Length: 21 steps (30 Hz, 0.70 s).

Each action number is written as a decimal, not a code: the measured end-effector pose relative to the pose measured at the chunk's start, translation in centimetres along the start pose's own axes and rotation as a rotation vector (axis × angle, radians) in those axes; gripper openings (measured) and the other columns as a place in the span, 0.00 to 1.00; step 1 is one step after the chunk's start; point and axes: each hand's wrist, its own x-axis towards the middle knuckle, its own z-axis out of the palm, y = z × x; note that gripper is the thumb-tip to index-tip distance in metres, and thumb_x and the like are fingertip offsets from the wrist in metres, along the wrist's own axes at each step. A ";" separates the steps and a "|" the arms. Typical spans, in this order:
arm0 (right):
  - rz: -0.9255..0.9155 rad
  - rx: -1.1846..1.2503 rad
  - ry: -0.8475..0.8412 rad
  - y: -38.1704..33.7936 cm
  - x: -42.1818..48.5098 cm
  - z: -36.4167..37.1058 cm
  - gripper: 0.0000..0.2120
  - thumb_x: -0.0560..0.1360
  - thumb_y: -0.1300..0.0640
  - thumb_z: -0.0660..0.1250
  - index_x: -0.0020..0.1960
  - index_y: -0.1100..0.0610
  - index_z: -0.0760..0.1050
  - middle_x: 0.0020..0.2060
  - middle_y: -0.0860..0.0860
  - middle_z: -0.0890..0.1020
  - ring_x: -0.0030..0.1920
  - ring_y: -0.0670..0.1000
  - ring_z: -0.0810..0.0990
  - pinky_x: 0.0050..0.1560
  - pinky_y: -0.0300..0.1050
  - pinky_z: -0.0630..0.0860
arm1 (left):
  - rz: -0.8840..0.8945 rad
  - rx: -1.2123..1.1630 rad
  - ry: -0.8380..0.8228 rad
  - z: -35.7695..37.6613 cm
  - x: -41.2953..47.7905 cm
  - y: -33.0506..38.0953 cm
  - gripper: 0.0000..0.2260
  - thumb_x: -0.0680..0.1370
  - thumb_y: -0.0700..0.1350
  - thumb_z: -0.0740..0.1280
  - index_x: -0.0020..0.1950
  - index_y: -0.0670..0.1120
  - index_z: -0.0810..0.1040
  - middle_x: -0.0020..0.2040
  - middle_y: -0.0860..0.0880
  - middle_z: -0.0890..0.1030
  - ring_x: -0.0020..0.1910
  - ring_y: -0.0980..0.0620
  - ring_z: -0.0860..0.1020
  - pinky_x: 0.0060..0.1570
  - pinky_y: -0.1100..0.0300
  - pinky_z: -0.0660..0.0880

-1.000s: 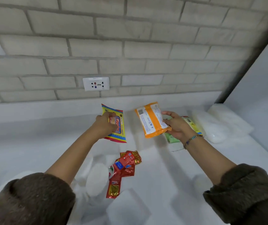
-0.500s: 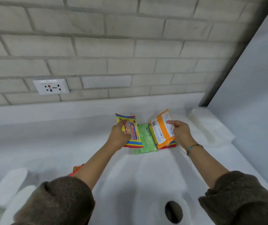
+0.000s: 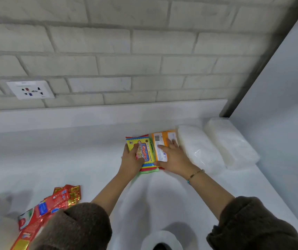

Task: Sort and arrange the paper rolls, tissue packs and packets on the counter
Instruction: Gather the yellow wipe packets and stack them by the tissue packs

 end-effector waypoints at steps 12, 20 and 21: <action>-0.004 0.127 0.045 -0.5 -1.0 -0.9 0.34 0.66 0.42 0.73 0.66 0.54 0.66 0.71 0.51 0.63 0.72 0.55 0.58 0.71 0.62 0.53 | 0.016 0.148 -0.034 -1.4 -1.5 0.7 0.25 0.79 0.49 0.61 0.75 0.52 0.57 0.76 0.39 0.47 0.75 0.39 0.47 0.72 0.42 0.48; -0.124 0.212 0.205 -10.8 -9.9 -5.0 0.20 0.73 0.51 0.68 0.63 0.52 0.70 0.63 0.49 0.74 0.64 0.50 0.70 0.69 0.46 0.55 | 0.170 -0.095 -0.007 -9.7 -11.7 4.5 0.14 0.78 0.43 0.62 0.60 0.57 0.75 0.62 0.55 0.76 0.61 0.58 0.73 0.53 0.69 0.66; -0.148 0.232 0.241 -12.2 -11.4 -5.0 0.19 0.72 0.51 0.69 0.62 0.52 0.71 0.62 0.48 0.75 0.63 0.49 0.71 0.70 0.46 0.54 | 0.201 -0.123 -0.021 -10.9 -13.5 4.4 0.13 0.78 0.43 0.63 0.57 0.60 0.76 0.59 0.58 0.77 0.59 0.60 0.74 0.54 0.67 0.68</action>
